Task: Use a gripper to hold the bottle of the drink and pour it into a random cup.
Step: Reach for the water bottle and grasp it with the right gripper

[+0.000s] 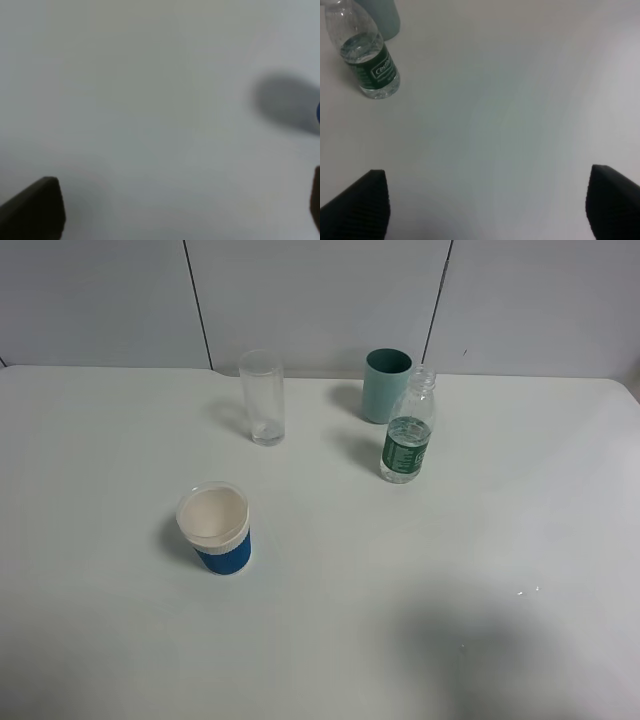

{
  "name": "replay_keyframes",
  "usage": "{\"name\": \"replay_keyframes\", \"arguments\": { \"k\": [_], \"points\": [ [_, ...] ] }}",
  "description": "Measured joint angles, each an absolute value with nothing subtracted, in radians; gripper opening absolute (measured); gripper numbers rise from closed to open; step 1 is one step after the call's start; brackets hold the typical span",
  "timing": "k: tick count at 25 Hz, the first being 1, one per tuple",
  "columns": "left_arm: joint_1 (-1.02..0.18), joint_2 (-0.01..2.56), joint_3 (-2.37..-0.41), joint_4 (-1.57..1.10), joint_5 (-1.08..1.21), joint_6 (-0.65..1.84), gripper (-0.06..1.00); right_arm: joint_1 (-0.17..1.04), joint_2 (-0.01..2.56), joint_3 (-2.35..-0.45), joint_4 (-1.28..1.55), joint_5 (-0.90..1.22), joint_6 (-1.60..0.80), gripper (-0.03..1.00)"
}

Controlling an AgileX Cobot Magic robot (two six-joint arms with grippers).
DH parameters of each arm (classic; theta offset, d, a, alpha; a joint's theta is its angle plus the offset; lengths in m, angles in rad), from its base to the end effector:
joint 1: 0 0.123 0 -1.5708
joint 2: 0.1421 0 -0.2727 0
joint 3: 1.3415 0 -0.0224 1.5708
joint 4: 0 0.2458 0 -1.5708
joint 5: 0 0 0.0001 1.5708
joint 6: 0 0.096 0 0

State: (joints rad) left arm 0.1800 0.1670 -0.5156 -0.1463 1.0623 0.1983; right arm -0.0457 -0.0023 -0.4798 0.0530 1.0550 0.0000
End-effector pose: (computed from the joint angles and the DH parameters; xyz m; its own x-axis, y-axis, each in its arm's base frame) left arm 0.0326 -0.0065 0.2745 -0.5782 0.0222 -0.8156 -0.0027 0.9996 0.0291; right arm 0.0099 0.0040 0.2676 -0.4655 0.0474 -0.8838 0.0171 0.9989 0.0446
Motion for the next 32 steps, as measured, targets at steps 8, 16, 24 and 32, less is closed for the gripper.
{"name": "replay_keyframes", "arguments": {
  "k": [8, 16, 24, 32],
  "points": [
    [0.180, 0.167, -0.516, -0.146, 1.062, 0.198, 0.99, -0.046, -0.002, -0.480, 0.053, 1.055, 0.000, 0.78],
    [0.180, 0.167, -0.516, -0.146, 1.062, 0.198, 0.99, -0.046, -0.002, -0.480, 0.053, 1.055, 0.000, 0.78],
    [0.180, 0.167, -0.516, -0.146, 1.062, 0.198, 0.99, -0.046, -0.002, -0.480, 0.053, 1.055, 0.000, 0.78],
    [0.180, 0.167, -0.516, -0.146, 1.062, 0.198, 0.99, -0.046, -0.002, -0.480, 0.053, 1.055, 0.000, 0.78]
  ]
}}
